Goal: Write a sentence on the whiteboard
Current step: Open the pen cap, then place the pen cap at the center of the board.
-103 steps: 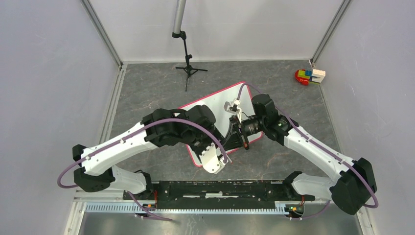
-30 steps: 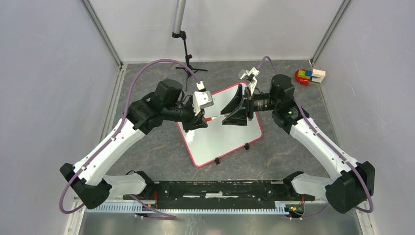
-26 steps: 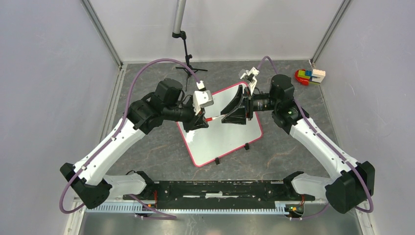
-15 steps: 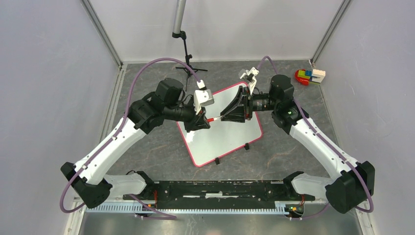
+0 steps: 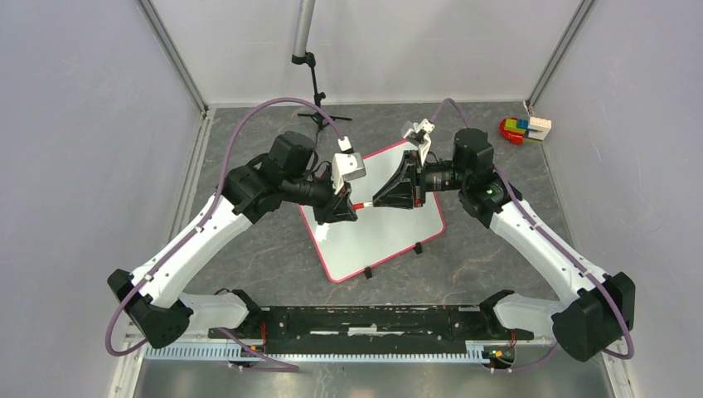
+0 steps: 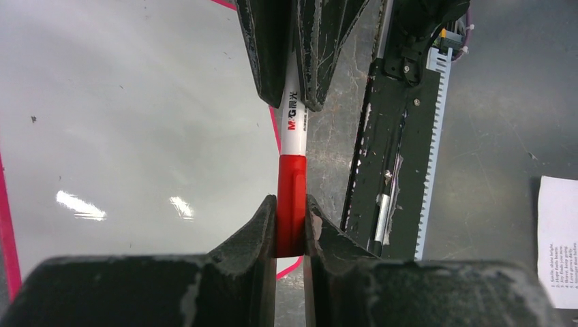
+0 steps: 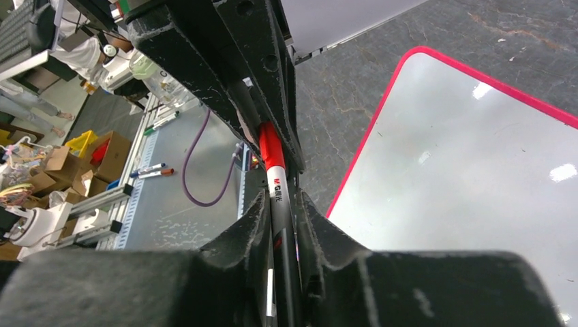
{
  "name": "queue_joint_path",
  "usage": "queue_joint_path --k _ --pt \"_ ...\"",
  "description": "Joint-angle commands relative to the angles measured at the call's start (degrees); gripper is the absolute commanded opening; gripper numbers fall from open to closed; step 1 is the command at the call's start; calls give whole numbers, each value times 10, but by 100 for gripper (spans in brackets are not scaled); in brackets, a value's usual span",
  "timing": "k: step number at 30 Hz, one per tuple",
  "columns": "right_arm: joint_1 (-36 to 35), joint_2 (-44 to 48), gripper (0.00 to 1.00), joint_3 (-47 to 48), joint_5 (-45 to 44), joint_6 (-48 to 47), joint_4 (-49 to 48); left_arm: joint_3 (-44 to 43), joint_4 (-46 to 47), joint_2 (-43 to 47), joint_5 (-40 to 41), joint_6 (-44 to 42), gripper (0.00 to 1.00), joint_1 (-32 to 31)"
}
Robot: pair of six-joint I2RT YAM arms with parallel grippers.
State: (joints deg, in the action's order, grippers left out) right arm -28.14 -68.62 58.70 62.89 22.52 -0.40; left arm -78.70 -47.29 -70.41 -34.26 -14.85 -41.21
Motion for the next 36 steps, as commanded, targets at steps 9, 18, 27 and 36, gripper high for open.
queue_joint_path --k 9,18,27,36 --pt "-9 3 0 37 11 -59 58 -19 8 -1 5 20 2 15" --pt "107 -12 0 93 51 -38 44 49 -17 54 -4 -5 2 61" --pt "191 -11 0 131 52 -93 80 54 -9 99 1 47 2 186" --pt "189 1 0 123 -35 -288 258 10 -66 17 102 65 2 407"
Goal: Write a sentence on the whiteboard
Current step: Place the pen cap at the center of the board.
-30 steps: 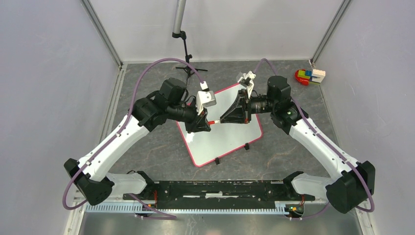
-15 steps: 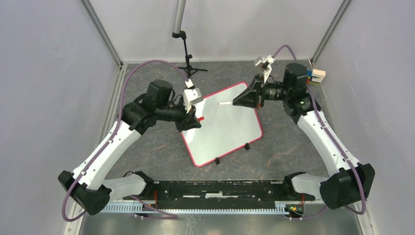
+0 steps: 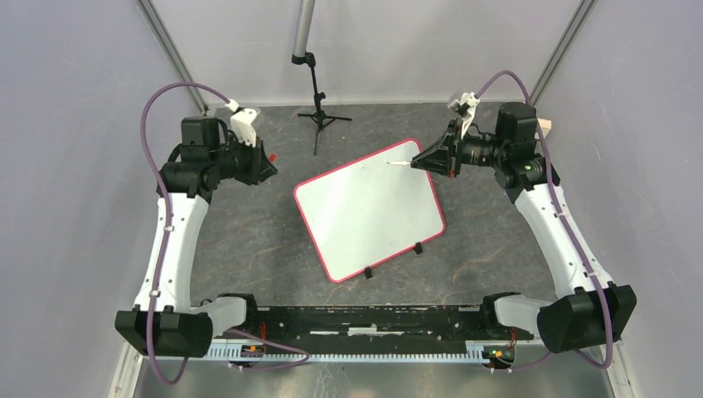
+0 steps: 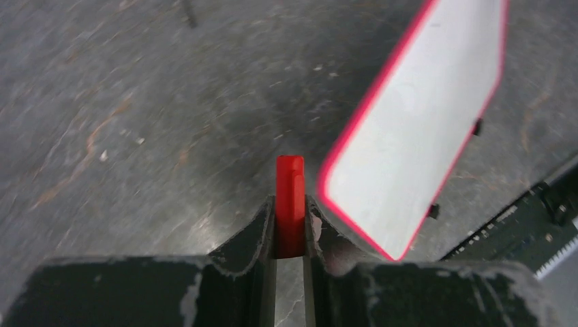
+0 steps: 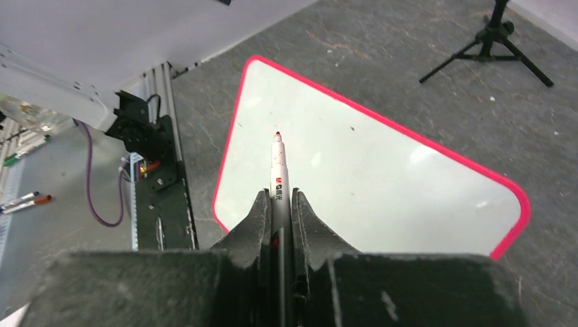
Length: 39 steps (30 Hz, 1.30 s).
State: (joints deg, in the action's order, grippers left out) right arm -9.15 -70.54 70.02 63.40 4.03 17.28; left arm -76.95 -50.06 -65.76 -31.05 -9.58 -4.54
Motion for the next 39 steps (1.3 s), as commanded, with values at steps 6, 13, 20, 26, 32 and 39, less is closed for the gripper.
queue_joint_path --k 6,13,20,26,32,39 --pt "-4 24 0 -16 -68 -188 149 79 -32 -55 176 -31 2 95" --pt "-12 45 0 -61 -92 -207 142 147 -12 -139 223 -63 2 101" --pt "-25 54 0 -76 -95 -215 148 166 17 -216 224 -68 2 100" --pt "-58 57 0 -81 -124 -216 146 169 18 -262 219 -74 4 100" --pt "-98 55 0 -83 -148 -215 142 177 28 -285 217 -74 8 100" --pt "-124 51 0 -79 -170 -211 136 186 29 -291 215 -81 22 100"
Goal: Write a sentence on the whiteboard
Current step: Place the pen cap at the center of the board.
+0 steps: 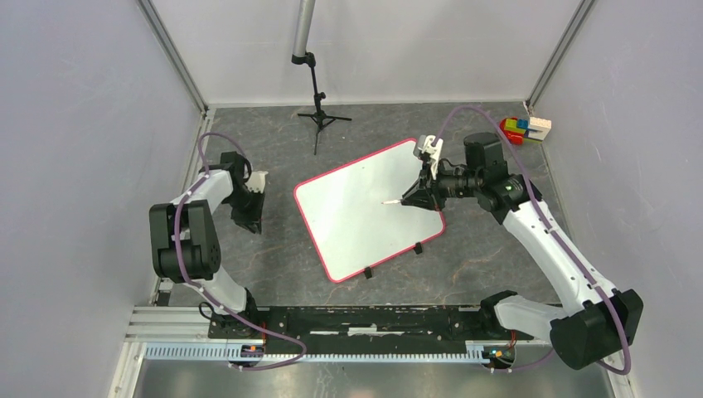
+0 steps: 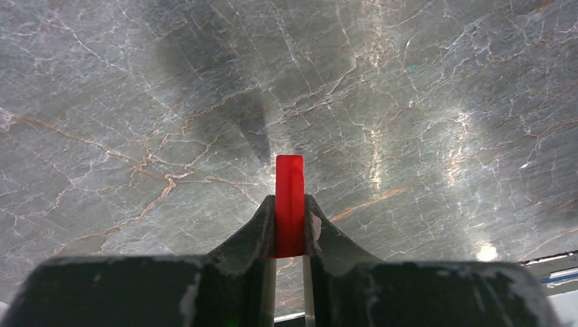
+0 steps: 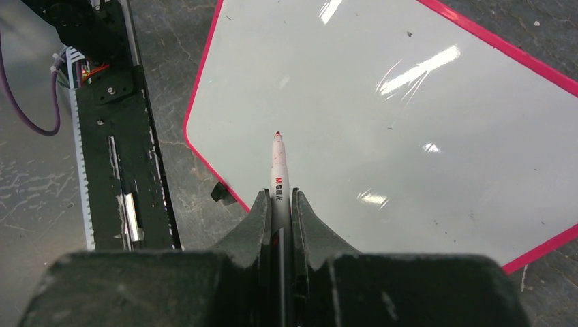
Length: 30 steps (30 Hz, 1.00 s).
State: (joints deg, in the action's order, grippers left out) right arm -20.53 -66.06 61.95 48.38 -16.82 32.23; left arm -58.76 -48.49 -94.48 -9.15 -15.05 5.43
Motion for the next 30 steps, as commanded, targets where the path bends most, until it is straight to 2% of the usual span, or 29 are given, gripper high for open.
queue_joint_path --k 1,12,17,24,27,30 --pt "-12 5 0 2 -20 -2 -14 4 14 -4 -4 -28 24 0" --pt "-29 -5 0 15 -26 -4 -11 4 5 -13 -8 -39 32 -1" --pt "-34 -9 0 25 -29 -9 -5 0 -3 -9 -17 -40 38 -1" --pt "-41 -21 0 57 -32 -23 13 -38 -38 41 -50 -39 58 -1" --pt "-44 -29 0 72 -32 -26 14 -66 -52 84 -58 -42 76 -1" --pt "-51 -39 0 90 -37 -29 13 -102 -58 130 -66 -37 86 1"
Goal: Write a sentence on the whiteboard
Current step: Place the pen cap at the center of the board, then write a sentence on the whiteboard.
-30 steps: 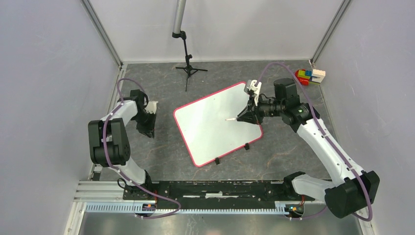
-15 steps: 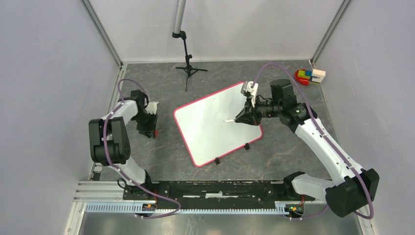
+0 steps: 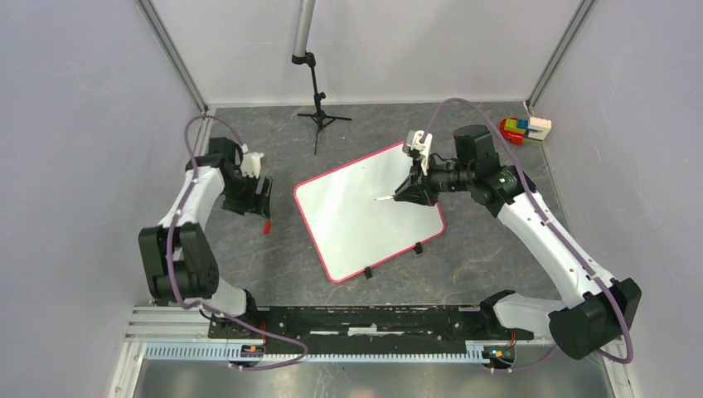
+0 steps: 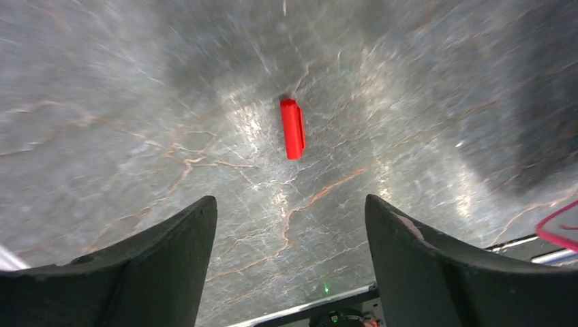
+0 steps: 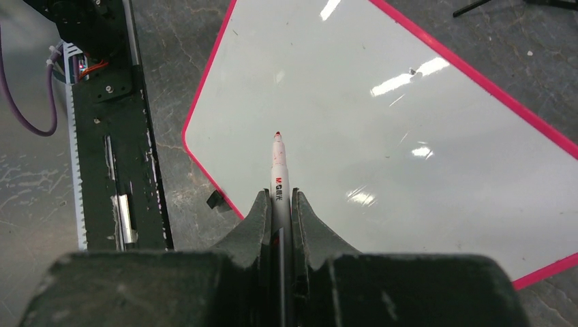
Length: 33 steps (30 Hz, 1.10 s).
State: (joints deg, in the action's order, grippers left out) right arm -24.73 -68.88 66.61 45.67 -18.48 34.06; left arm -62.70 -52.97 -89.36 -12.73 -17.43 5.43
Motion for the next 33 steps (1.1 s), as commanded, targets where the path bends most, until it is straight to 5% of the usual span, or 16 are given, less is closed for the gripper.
queue_joint_path --k 1,4,11,23,33 --pt "-12 -14 0 50 -15 -13 -8 -73 -14 91 -36 -8 89 1" --pt "-28 -28 0 73 -30 -11 -15 -105 -15 134 -107 4 100 5" --pt "-95 -55 0 104 -109 -2 -53 -108 1 174 -387 31 99 4" --pt "-238 -108 0 115 -261 2 -148 -72 89 104 -479 91 62 -9" --pt "-268 -138 0 127 -291 -7 -170 -87 89 60 -459 80 25 -78"
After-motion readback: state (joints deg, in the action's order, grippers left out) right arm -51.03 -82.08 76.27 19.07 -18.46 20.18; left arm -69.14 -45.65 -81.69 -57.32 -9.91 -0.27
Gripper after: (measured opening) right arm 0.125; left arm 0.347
